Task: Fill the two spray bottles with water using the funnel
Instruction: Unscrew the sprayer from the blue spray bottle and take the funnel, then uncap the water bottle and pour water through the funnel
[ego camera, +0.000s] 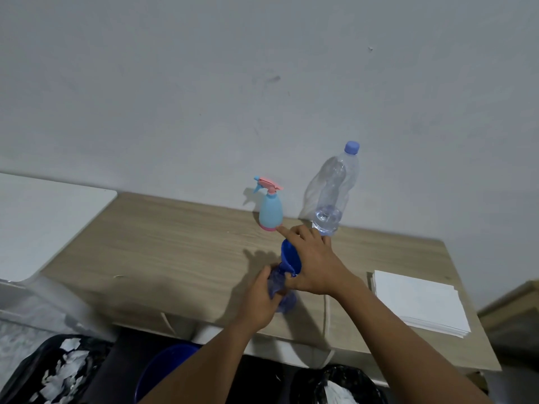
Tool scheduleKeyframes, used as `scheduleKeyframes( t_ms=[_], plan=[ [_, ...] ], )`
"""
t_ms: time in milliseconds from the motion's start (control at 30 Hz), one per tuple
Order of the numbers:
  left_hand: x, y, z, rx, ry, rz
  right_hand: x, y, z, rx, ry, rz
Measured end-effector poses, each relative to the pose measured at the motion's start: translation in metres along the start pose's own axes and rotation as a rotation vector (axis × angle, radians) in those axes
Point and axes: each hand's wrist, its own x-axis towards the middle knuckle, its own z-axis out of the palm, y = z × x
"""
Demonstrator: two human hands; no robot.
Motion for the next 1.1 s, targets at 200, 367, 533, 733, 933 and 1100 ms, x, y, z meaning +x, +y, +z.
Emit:
scheduleKeyframes(
  t_ms=[200,367,533,733,933,1100],
  plan=[
    [0.002,-0.010,0.003,-0.076,-0.024,-0.049,-0.002,-0.003,0.005,0.332,0.010,0.086],
    [0.001,-0.004,0.002,-0.077,0.006,-0.017,-0.008,0.004,0.021,0.574,0.055,0.156],
    [0.002,-0.004,0.000,-0.155,-0.027,-0.045,-0.012,0.004,0.021,0.628,0.106,0.190],
    [-0.001,-0.016,-0.011,-0.130,-0.076,-0.074,-0.017,0.010,0.025,0.648,0.131,0.154],
    [0.029,-0.054,-0.063,0.168,0.007,-0.104,-0.016,0.037,0.010,0.796,0.346,0.310],
    [0.104,0.041,-0.090,0.089,0.210,-0.068,0.012,0.094,-0.015,0.727,0.448,0.493]
  ],
)
